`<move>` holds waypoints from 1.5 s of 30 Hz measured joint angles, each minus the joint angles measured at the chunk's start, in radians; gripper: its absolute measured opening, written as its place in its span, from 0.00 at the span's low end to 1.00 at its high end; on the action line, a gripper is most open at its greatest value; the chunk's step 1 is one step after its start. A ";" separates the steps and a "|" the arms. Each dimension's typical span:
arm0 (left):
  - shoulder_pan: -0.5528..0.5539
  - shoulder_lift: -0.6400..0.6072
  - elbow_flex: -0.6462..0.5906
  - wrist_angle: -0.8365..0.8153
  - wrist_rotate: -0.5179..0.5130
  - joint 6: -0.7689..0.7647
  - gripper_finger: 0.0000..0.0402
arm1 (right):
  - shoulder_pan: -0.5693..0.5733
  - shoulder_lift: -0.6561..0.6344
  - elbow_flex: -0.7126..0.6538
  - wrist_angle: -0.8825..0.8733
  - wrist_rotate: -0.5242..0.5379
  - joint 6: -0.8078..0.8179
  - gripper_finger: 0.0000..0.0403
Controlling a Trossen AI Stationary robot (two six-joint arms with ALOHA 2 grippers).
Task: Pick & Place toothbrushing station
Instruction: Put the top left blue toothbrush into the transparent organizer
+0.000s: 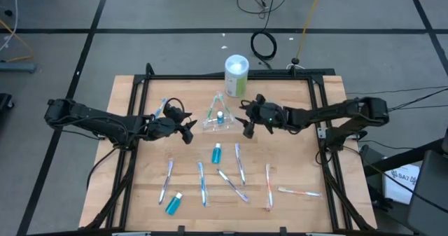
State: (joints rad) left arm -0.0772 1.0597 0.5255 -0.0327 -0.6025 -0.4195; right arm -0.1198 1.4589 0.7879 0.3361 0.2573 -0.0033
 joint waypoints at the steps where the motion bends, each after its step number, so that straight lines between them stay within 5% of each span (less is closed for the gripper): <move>1: 0.000 0.000 0.000 -0.007 0.000 -0.009 0.48 | 0.010 -0.014 0.000 -0.031 -0.001 0.018 0.55; 11: 0.054 0.000 0.000 -0.298 -0.034 -0.240 0.48 | 0.088 -0.045 -0.012 -0.135 0.000 0.066 0.54; 20: 0.274 0.000 0.000 -0.540 -0.004 -0.397 0.48 | 0.088 -0.045 -0.022 -0.124 0.001 0.055 0.54; 33: 0.705 0.000 0.000 -0.516 0.206 -0.183 0.48 | 0.088 -0.045 -0.022 -0.070 0.002 0.036 0.54; 45: 0.828 0.001 -0.147 -0.329 0.333 -0.097 0.48 | 0.088 -0.045 -0.022 -0.064 0.000 0.036 0.54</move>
State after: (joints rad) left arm 0.7503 1.0603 0.3784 -0.3615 -0.2700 -0.5169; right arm -0.0319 1.4143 0.7658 0.2726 0.2574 0.0330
